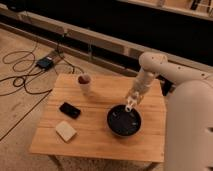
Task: Stand the bottle upright
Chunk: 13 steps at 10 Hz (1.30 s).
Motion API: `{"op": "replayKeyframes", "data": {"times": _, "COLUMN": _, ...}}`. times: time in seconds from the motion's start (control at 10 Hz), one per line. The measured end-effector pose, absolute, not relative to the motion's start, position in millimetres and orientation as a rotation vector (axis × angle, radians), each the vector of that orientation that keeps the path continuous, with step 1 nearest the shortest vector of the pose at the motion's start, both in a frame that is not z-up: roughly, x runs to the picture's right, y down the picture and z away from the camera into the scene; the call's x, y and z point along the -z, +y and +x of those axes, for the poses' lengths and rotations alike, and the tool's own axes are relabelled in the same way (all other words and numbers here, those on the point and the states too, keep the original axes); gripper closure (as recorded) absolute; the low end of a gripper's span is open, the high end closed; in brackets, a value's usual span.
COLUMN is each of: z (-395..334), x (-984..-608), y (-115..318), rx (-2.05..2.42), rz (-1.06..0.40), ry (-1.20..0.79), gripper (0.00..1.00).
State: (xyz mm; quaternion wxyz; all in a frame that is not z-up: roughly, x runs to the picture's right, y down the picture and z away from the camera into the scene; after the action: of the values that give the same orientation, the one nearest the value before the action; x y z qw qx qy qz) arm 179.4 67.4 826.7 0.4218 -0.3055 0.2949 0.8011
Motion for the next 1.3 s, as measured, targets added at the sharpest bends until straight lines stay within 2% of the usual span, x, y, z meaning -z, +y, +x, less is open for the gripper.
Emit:
{"op": "replayKeyframes", "data": {"times": 0.8, "z": 192.1, "x": -833.6, "y": 45.8, "rx": -2.257, "rz": -0.933, "ry": 0.644, "gripper": 1.00}}
{"op": "replayKeyframes", "data": {"times": 1.3, "z": 201.5, "x": -827.9, "y": 80.6, "rx": -2.466, "rz": -0.982, "ry": 0.600, "gripper": 1.00}}
